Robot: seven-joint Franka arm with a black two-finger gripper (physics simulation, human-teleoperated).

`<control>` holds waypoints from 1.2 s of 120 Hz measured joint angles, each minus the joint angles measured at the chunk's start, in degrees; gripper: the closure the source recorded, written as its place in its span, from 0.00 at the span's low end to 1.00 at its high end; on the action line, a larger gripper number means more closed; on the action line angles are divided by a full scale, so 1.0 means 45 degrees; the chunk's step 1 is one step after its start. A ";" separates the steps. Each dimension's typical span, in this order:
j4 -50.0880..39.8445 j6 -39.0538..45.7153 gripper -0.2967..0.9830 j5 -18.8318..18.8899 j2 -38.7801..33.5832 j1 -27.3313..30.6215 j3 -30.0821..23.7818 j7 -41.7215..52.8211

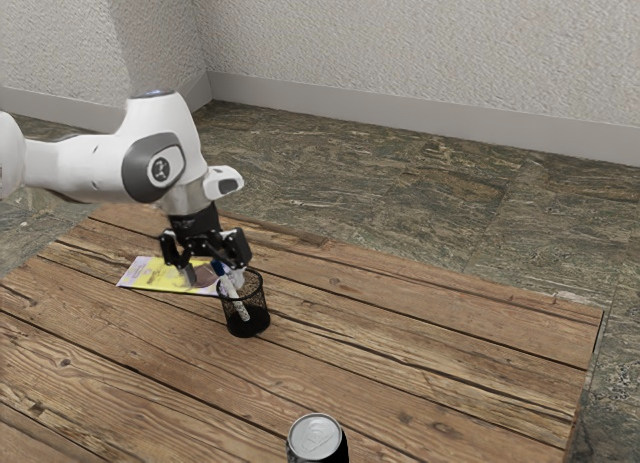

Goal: Take the marker out of the pen holder and place it to the left of the pen holder.

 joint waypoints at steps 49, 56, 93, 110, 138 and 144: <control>0.1542 0.0277 0.23 -0.0174 0.1754 0.0857 -0.0235 0.1746; 0.1661 0.0287 0.23 -0.0178 0.1836 0.0986 -0.0236 0.1968; 0.2153 0.0313 0.23 -0.0195 0.2396 0.1328 -0.0236 0.2945; 0.2153 0.0317 0.37 -0.0188 0.2427 0.1325 -0.0236 0.3267; 0.2161 0.0320 0.70 -0.0107 0.2373 0.1278 -0.0235 0.3705; 0.2161 0.0322 0.73 -0.0104 0.2371 0.1272 -0.0236 0.3768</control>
